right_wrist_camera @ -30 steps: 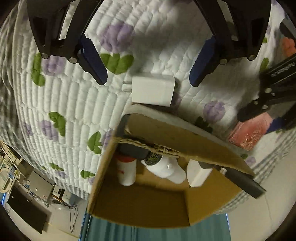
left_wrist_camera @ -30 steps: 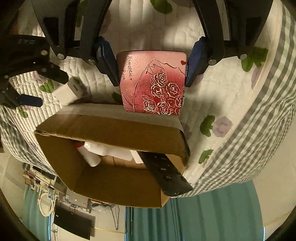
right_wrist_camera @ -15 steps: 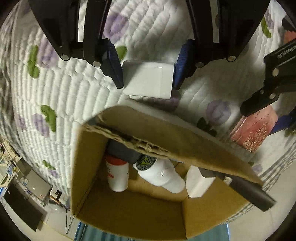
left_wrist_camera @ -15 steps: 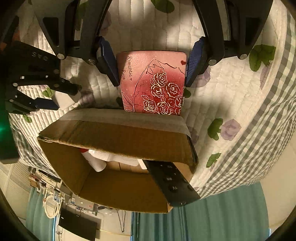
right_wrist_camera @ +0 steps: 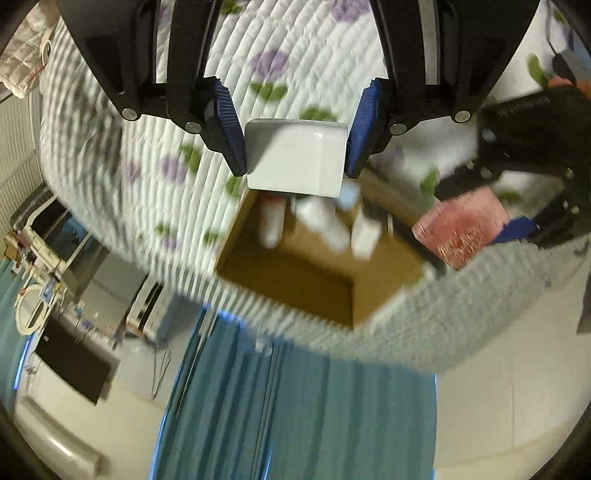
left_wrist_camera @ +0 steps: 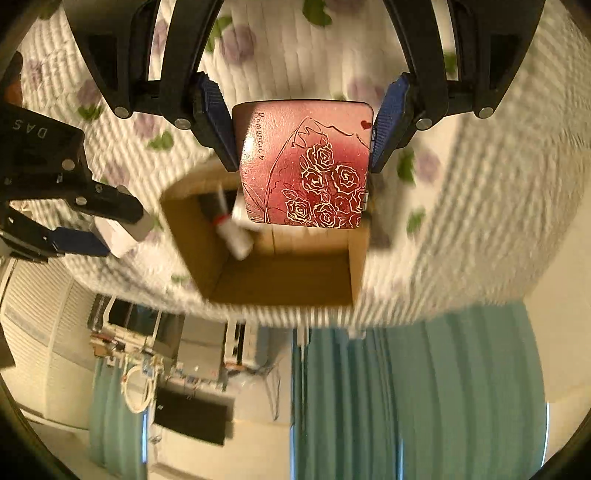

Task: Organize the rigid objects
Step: 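Place the pink card and white charger into the box, open both tools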

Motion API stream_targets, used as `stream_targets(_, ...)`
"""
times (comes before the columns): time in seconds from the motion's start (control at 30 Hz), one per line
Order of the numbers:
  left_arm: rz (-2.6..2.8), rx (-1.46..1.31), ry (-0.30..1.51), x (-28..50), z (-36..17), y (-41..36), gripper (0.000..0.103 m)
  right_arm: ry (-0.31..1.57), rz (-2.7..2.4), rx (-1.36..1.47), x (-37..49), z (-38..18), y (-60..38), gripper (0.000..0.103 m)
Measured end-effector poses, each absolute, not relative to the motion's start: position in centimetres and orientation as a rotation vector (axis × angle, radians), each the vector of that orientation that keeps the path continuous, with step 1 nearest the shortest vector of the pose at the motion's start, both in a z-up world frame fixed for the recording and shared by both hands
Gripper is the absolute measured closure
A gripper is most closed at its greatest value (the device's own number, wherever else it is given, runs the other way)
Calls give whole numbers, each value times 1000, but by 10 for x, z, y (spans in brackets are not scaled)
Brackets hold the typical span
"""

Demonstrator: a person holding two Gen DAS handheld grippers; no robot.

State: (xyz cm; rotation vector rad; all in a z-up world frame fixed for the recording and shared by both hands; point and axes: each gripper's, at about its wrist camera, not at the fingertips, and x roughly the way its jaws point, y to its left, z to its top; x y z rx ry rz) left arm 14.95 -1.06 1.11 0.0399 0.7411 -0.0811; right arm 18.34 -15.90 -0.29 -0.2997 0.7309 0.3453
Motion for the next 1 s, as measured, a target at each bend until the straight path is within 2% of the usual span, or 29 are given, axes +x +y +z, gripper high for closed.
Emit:
stream_targets(0.2,-97,46,680,202,59,-5,34,627,332,-231,220,51,-150,49)
stream_targets(0.33,-114,85,712,255,59,-7,34,629,328,-211,255,55,-149,49)
stream_targets(0.53,-88,125,811,311,23,-9,34,664,333,-174,300,24,-153,49)
stream_targets(0.7,-88,88,864,326,-4,-6,33,698,354,-171,324,-14,-153,49)
stream_targets(0.77,-105,87,855,327,-6,-5,30,709,366,-166,329,-25,-152,49)
stream_targets(0.83,-87,79,849,330,-5,-2,17,715,365,-161,331,-31,-152,49)
stream_targets(1.0,-42,89,823,326,4,10,16,731,364,-164,329,-35,-150,49)
